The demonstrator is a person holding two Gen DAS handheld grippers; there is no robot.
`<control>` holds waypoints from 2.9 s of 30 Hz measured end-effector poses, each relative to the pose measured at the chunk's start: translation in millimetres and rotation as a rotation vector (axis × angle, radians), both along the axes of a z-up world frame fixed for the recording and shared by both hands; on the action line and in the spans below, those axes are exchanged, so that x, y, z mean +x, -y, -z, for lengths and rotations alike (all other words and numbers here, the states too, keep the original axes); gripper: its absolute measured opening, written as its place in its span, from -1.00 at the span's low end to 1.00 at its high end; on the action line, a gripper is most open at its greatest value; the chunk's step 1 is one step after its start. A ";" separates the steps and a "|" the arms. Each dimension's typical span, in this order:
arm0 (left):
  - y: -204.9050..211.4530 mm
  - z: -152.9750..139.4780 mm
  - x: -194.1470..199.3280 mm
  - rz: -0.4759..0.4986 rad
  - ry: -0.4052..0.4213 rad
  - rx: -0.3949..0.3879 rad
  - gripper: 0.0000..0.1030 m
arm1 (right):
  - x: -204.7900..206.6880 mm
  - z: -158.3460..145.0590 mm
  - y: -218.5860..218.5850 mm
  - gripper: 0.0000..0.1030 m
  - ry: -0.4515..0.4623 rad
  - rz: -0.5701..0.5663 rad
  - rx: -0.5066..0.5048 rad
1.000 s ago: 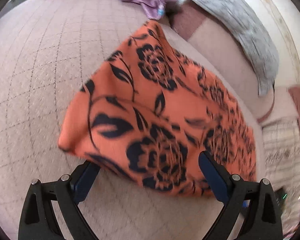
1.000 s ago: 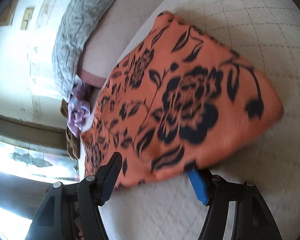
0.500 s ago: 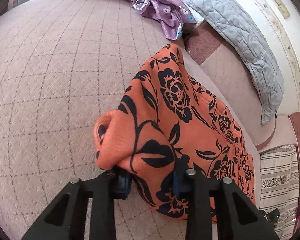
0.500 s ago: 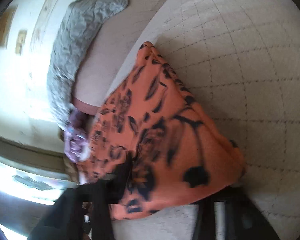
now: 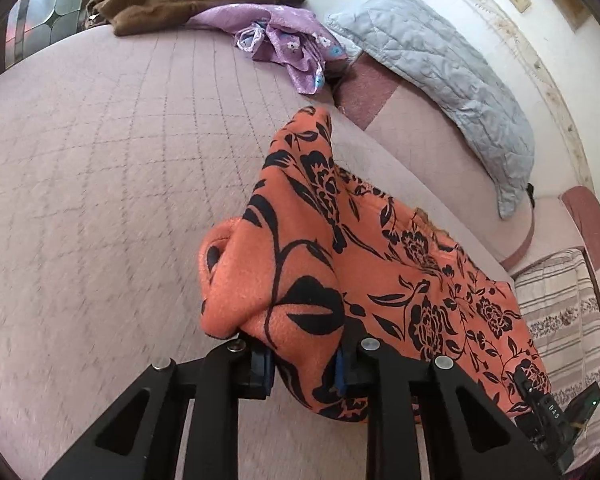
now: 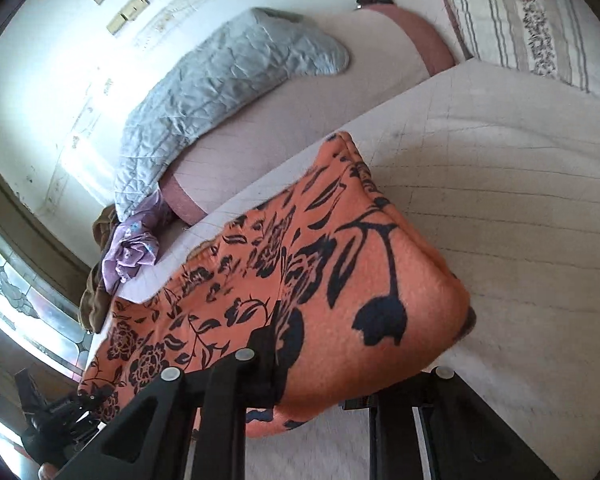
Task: Fold small clothes
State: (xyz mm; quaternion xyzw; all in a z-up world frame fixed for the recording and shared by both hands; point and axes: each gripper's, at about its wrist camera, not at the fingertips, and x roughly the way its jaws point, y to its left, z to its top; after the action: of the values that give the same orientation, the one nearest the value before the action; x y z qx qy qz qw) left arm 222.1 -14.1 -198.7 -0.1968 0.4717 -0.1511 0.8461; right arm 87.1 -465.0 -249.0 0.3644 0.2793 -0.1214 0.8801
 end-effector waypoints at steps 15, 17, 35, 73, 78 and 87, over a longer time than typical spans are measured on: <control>-19.3 27.7 -72.5 0.031 -0.038 0.035 -0.48 | -91.2 23.3 -4.6 -0.62 -0.058 0.064 0.127; -24.9 33.3 -67.5 0.007 -0.073 -0.010 -0.36 | -86.9 35.8 0.7 -0.54 -0.099 0.051 0.167; -58.6 -39.1 -113.5 -0.201 0.262 0.281 0.26 | -137.3 -22.3 -44.8 0.28 -0.060 -0.193 0.146; 0.3 32.6 -76.5 -0.060 0.084 0.506 1.00 | 188.2 -16.1 -180.6 0.07 -0.282 -0.510 -0.056; -0.5 33.6 -77.6 -0.062 0.096 0.496 1.00 | 104.4 -35.3 -124.0 0.07 -0.229 -0.463 -0.014; 25.8 7.8 -106.3 0.021 0.233 0.652 1.00 | -39.8 10.2 -22.5 0.00 -0.299 -0.232 0.060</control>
State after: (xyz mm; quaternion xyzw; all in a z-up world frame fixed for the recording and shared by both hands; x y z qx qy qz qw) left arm 115.8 -39.9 -206.5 0.1073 0.3973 -0.0226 0.9111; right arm 47.3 -442.4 -259.2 0.3336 0.4505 -0.0634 0.8257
